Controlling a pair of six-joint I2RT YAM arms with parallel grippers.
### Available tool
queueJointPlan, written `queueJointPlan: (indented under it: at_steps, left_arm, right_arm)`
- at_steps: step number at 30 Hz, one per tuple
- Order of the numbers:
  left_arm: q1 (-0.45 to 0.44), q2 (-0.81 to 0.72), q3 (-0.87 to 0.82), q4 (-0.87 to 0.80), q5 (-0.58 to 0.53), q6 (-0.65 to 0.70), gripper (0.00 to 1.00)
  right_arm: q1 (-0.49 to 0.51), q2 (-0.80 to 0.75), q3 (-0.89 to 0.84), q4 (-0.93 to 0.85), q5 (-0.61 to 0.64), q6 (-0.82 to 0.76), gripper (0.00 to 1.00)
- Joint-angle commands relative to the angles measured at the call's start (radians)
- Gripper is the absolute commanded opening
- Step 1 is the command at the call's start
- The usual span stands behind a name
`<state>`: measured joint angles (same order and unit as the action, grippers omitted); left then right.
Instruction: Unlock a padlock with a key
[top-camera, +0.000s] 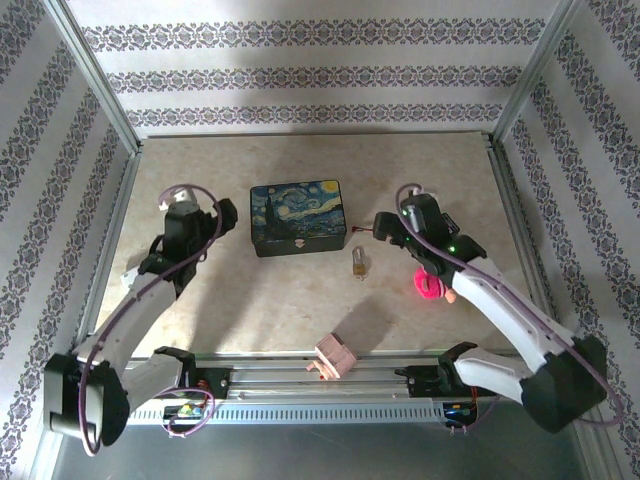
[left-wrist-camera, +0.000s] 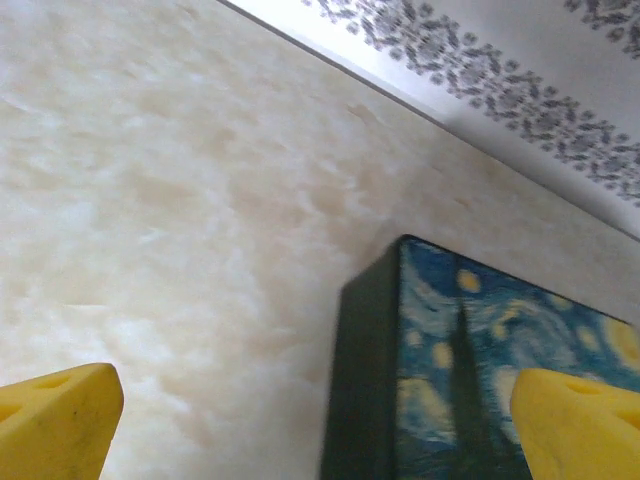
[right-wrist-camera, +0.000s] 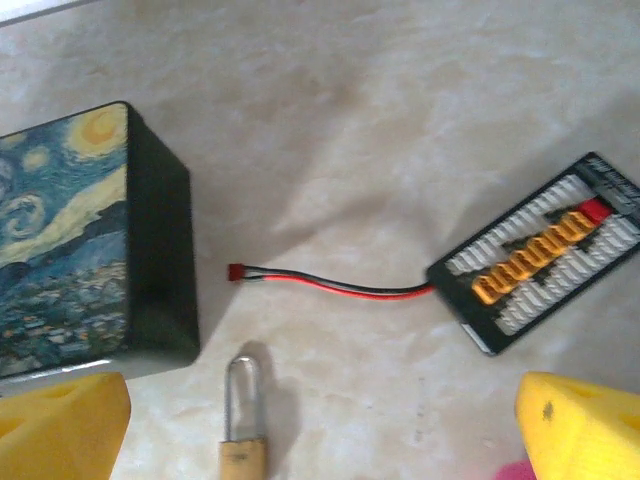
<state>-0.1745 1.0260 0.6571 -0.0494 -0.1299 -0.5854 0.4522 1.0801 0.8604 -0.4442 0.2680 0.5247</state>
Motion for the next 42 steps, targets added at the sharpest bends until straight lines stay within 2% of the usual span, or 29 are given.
queueJointPlan:
  at_steps: [1,6,13,18,23,28,33,38,42]
  left_arm:
    - [0.011,-0.091,-0.098,0.111,-0.136,0.084,0.99]
    - [0.011,-0.202,-0.252,0.256,-0.208,0.12,0.99]
    - [0.01,-0.26,-0.386,0.427,-0.296,0.225,0.99]
    - [0.013,-0.233,-0.471,0.597,-0.344,0.365,0.99]
    - [0.029,-0.127,-0.505,0.744,-0.352,0.494,0.99]
    - [0.058,0.065,-0.487,0.894,-0.249,0.571,0.99]
    - [0.066,0.274,-0.481,1.132,-0.182,0.628,0.99]
    - [0.079,0.445,-0.472,1.297,-0.098,0.621,0.99]
    - [0.093,0.545,-0.451,1.343,-0.012,0.634,0.99]
  right_arm:
    - [-0.023,-0.113,-0.079,0.019,0.096,-0.088,0.98]
    - [-0.092,-0.303,-0.208,0.079,0.14,-0.136,0.98]
    - [-0.214,-0.533,-0.371,0.18,0.115,-0.167,0.98]
    - [-0.229,-0.641,-0.535,0.338,0.238,-0.226,0.98]
    - [-0.236,-0.726,-0.689,0.548,0.26,-0.285,0.98]
    - [-0.267,-0.701,-0.722,0.635,0.236,-0.333,0.98]
    - [-0.319,-0.571,-0.706,0.714,0.175,-0.362,0.98]
    - [-0.354,-0.429,-0.679,0.81,0.132,-0.368,0.98]
    - [-0.365,-0.338,-0.664,0.875,0.116,-0.383,0.98]
